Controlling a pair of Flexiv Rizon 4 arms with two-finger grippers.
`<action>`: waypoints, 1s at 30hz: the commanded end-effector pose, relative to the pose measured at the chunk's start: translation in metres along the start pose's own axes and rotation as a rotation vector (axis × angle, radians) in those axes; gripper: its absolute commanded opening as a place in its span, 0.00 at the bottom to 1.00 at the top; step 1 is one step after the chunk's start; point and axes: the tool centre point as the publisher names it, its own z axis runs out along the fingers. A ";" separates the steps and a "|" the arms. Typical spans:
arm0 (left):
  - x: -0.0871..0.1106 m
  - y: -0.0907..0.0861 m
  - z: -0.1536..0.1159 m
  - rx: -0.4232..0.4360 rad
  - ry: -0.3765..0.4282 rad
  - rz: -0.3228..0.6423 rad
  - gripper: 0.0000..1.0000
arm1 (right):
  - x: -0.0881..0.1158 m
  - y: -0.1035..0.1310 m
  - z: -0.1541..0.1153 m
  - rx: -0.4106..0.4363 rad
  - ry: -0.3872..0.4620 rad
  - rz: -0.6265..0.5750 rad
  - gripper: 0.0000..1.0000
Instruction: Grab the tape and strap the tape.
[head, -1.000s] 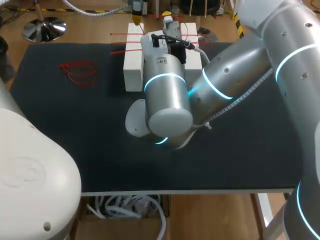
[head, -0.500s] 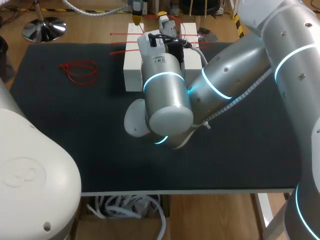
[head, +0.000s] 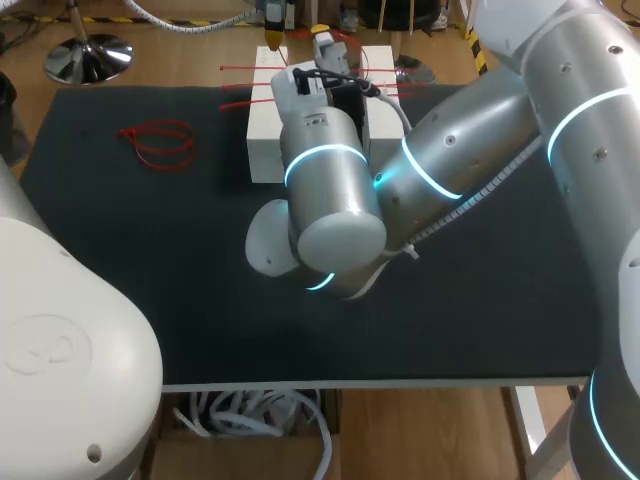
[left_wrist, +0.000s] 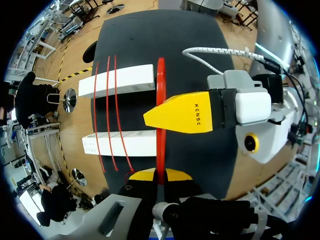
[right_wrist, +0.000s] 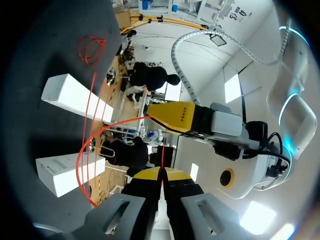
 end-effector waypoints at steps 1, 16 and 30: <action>0.001 0.000 0.000 -0.002 -0.001 -0.001 0.00 | -0.002 0.002 0.000 -0.002 0.008 -0.004 0.00; 0.001 0.000 0.000 -0.002 -0.001 -0.001 0.00 | -0.001 0.010 0.004 -0.015 0.018 -0.003 0.00; 0.001 0.000 0.000 -0.002 -0.001 -0.001 0.00 | -0.003 0.004 0.000 0.004 0.009 -0.006 0.00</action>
